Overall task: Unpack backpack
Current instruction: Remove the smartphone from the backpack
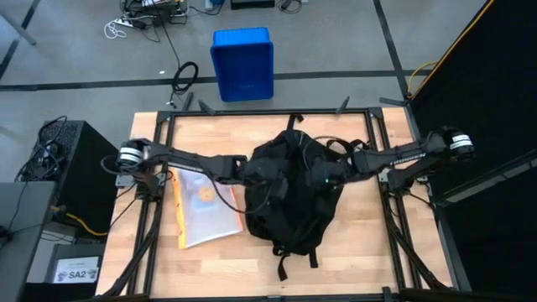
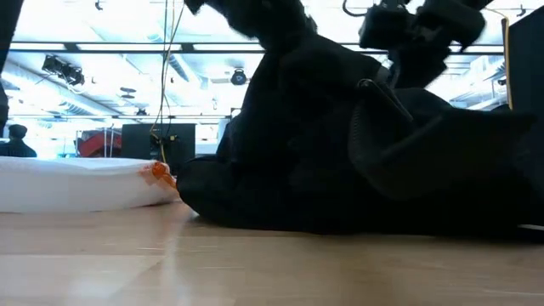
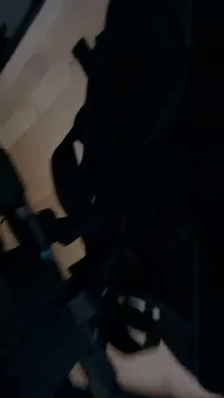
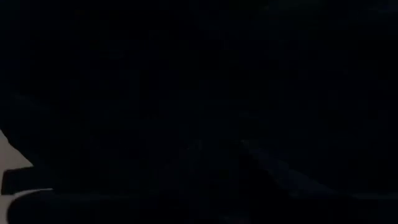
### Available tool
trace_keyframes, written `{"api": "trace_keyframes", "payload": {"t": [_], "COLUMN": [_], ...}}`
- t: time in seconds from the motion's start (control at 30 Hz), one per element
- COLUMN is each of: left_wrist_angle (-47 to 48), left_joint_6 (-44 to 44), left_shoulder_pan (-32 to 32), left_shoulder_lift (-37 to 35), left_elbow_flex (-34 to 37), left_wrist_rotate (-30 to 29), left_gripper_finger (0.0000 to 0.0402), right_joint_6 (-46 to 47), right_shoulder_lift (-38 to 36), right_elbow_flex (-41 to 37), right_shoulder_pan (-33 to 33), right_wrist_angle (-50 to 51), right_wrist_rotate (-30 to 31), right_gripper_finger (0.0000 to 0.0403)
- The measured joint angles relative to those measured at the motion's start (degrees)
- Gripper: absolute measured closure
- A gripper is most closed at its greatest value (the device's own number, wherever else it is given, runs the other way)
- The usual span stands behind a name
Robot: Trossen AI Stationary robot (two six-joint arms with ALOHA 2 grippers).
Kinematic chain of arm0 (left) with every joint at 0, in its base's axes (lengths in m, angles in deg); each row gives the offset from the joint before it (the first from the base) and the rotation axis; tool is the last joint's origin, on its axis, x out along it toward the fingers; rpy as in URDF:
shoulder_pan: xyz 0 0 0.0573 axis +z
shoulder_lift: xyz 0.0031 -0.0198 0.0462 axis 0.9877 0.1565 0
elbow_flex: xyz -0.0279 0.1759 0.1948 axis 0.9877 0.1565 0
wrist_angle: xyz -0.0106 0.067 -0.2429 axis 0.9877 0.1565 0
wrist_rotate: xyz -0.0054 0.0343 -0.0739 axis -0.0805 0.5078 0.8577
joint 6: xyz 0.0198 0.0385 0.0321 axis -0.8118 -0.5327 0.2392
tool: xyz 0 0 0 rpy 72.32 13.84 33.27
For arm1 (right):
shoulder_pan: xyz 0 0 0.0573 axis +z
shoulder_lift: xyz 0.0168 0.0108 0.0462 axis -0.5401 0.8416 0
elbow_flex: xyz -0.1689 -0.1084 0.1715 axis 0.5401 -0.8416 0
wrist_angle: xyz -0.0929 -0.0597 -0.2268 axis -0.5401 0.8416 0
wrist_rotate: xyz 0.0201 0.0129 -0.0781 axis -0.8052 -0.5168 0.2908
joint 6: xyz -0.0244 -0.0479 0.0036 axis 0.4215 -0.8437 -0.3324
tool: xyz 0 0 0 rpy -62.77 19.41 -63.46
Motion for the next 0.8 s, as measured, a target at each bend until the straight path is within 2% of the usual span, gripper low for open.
{"api": "trace_keyframes", "payload": {"t": [0.2, 0.57, 0.8], "left_wrist_angle": [3.0, 26.8, 27.4], "left_joint_6": [0.0, 5.2, 7.5], "left_shoulder_pan": [0.8, 0.6, 0.2], "left_shoulder_lift": [5.8, 5.0, 5.0], "left_elbow_flex": [0.1, 0.0, 0.6], "left_wrist_rotate": [0.8, 1.0, 2.5], "left_gripper_finger": [0.0314, 0.0327, 0.0366], "right_joint_6": [5.9, 15.9, 21.4], "right_shoulder_lift": [0.0, 0.0, 0.0], "right_elbow_flex": [-3.6, -9.3, -13.4], "right_shoulder_pan": [2.4, 9.0, 13.2], "right_wrist_angle": [-0.8, 9.5, 9.3], "right_wrist_rotate": [1.0, -0.4, 0.4], "right_gripper_finger": [0.0329, 0.0335, 0.0336]}}
